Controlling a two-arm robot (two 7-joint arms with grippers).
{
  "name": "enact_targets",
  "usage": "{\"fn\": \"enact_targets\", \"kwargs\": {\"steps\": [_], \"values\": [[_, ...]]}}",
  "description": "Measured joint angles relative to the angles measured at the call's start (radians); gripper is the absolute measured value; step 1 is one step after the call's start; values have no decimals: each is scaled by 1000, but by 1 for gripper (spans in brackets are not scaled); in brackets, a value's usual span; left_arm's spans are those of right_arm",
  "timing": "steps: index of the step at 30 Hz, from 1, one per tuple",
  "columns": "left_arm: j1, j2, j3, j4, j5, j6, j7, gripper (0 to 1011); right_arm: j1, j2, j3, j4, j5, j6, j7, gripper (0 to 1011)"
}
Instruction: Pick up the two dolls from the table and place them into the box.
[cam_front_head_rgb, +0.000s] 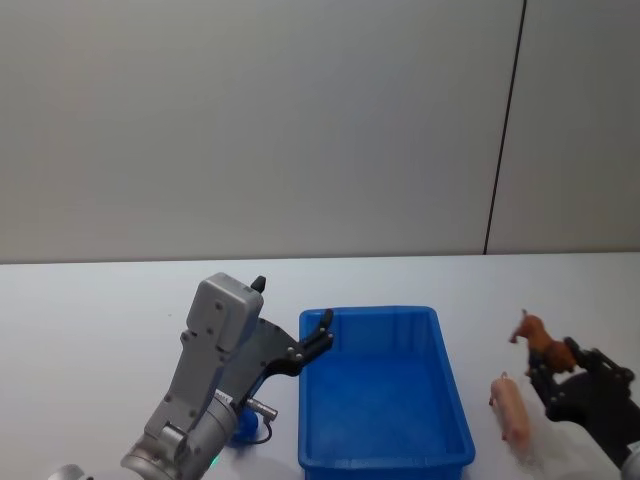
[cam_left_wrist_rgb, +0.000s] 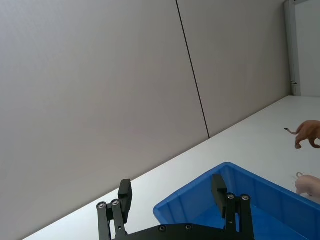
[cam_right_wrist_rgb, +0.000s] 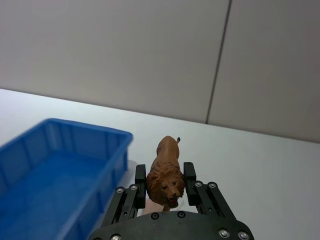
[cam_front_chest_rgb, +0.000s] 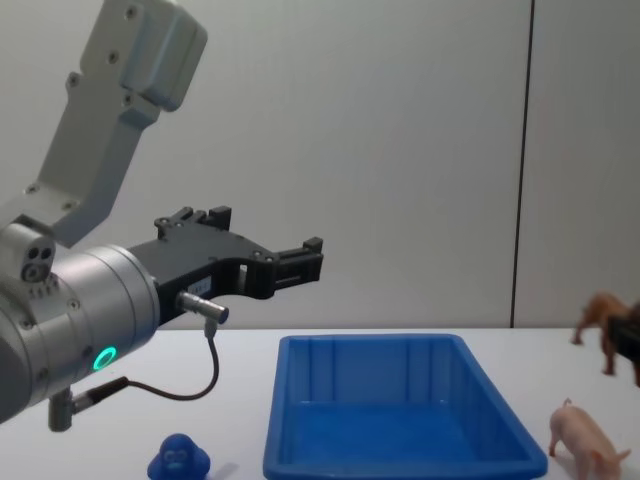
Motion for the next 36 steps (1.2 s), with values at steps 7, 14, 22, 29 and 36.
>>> {"fn": "enact_targets", "kwargs": {"steps": [7, 14, 22, 29, 36], "values": [[0, 0, 0, 0, 0, 0, 0, 1001, 15, -17, -18, -21, 6, -17, 82, 426], [0, 0, 0, 0, 0, 0, 0, 1001, 40, -43, -41, -20, 9, -21, 165, 426], [0, 0, 0, 0, 0, 0, 0, 1001, 80, -84, -74, 17, 6, -15, 253, 426], [0, 0, 0, 0, 0, 0, 0, 1001, 116, -119, -100, 66, -3, 1, 303, 599], [0, 0, 0, 0, 0, 0, 0, 1001, 135, -138, -113, 98, -16, 19, 303, 797]]}}
